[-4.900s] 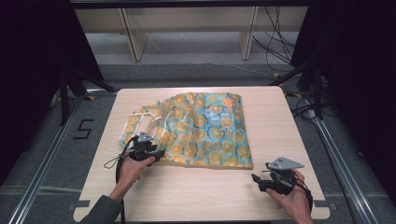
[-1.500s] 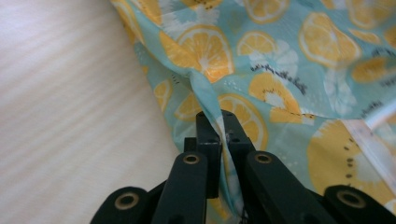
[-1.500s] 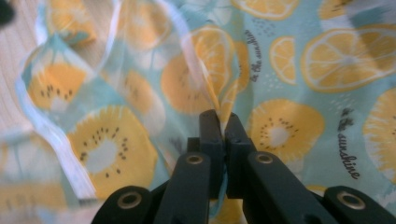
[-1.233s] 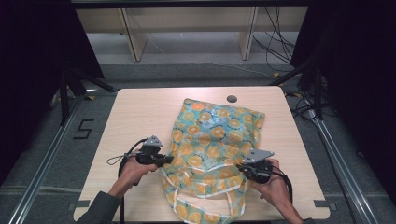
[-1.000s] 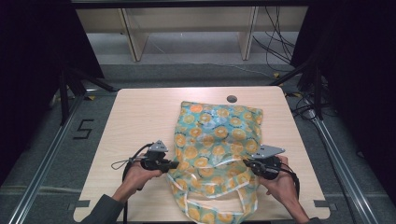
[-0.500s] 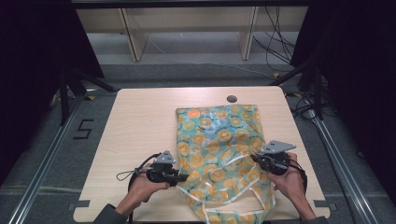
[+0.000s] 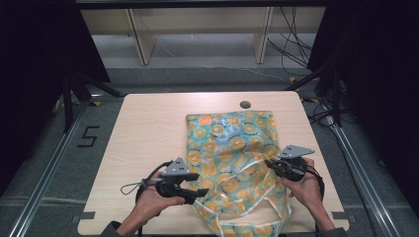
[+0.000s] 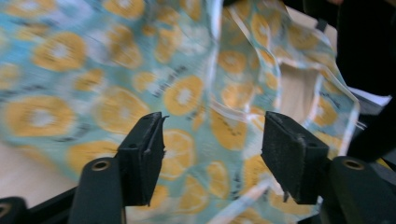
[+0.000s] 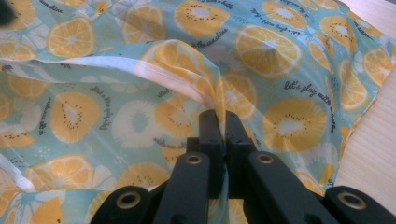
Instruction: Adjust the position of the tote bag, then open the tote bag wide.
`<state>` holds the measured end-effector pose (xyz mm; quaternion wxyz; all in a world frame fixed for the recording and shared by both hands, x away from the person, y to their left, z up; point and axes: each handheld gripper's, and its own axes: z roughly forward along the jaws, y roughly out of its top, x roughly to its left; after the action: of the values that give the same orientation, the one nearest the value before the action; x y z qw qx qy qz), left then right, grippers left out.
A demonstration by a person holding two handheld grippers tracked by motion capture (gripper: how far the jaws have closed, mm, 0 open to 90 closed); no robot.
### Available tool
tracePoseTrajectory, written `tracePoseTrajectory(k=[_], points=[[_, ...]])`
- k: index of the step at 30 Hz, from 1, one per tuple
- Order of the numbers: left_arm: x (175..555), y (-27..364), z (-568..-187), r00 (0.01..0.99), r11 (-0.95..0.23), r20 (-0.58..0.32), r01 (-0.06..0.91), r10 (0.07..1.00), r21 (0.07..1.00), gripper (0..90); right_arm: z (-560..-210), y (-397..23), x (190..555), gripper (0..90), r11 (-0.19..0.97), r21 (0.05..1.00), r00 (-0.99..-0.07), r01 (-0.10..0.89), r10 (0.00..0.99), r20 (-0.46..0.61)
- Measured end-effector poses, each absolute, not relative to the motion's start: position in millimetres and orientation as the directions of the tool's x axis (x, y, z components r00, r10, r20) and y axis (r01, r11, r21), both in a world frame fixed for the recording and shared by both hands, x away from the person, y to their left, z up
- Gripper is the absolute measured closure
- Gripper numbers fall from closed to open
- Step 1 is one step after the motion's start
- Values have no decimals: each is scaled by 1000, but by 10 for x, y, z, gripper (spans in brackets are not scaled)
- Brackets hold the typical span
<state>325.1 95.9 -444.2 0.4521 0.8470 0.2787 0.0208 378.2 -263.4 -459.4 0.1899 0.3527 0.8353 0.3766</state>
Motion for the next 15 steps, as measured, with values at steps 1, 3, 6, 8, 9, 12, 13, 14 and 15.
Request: tracePoseTrajectory(k=[1,3,6,8,9,12,13,14,15], points=[[3251,889,-4542,857,-479,-209,447,470,756,366,-4593,-2635,3782,893,468,763,-680,445,731,-52],[3234,856,-4588,848,-489,-218,467,483,736,360,-4592,-2634,3782,892,466,764,-680,446,731,-49],[3227,781,-4687,859,-519,-173,439,482,733,453,-4592,-2623,3781,891,458,759,-673,462,739,-36],[3228,764,-4708,867,-532,-145,416,477,738,639,-4600,-2621,3790,890,475,755,-682,452,729,-50],[3229,750,-4727,877,-552,-119,392,465,736,639,-4600,-2621,3790,890,475,755,-682,452,729,-50],[3254,749,-4742,888,-572,-28,319,458,756,891,-4603,-2598,3783,888,477,756,-689,449,723,-47],[3263,750,-4728,895,-589,4,291,447,754,891,-4603,-2598,3783,888,477,756,-689,449,723,-47],[3266,755,-4668,896,-586,38,257,443,769,894,-4600,-2597,3778,888,475,759,-688,445,724,-50],[3266,755,-4668,896,-586,38,257,443,769,894,-4600,-2597,3778,888,475,759,-688,445,724,-50]])
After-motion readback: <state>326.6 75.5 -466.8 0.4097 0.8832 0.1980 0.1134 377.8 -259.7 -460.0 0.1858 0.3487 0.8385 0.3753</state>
